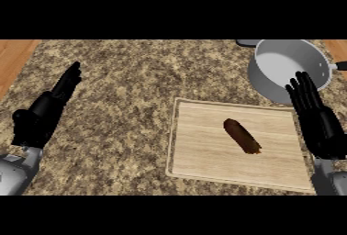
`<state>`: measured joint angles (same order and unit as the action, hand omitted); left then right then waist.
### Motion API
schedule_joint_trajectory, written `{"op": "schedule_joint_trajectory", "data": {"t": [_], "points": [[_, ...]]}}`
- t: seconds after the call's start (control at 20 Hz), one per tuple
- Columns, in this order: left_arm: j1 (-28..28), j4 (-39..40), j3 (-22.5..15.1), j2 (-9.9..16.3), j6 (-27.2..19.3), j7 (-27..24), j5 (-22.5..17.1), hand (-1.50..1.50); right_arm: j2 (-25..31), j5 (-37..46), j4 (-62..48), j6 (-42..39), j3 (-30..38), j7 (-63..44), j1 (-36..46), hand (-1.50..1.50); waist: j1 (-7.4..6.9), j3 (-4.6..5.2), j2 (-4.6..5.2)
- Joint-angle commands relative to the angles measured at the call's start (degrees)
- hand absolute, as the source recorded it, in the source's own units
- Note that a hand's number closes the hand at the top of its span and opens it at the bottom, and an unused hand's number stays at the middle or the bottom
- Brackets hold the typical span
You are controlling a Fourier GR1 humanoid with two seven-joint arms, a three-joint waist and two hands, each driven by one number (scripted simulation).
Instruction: Pick the sweet potato from the tray and place it in the pot
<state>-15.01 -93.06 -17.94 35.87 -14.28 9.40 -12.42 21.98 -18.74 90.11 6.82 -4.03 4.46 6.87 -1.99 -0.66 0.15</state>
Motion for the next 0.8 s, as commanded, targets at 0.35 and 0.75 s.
{"op": "schedule_joint_trajectory", "data": {"t": [0.35, 0.75], "points": [[10.92, 5.59, 4.67, 0.35, -5.21, 0.52, 0.21, 0.00, 26.26, 36.84, 2.88, 10.29, -1.03, 0.82, 2.02, -1.50, 1.48, 2.07, -1.32], [15.18, 6.55, 6.63, -2.81, -5.37, -3.77, -0.10, 0.00, 19.26, 55.64, 20.04, 22.84, -10.20, 5.15, -13.29, -1.50, 3.01, 0.74, -0.44]]}}
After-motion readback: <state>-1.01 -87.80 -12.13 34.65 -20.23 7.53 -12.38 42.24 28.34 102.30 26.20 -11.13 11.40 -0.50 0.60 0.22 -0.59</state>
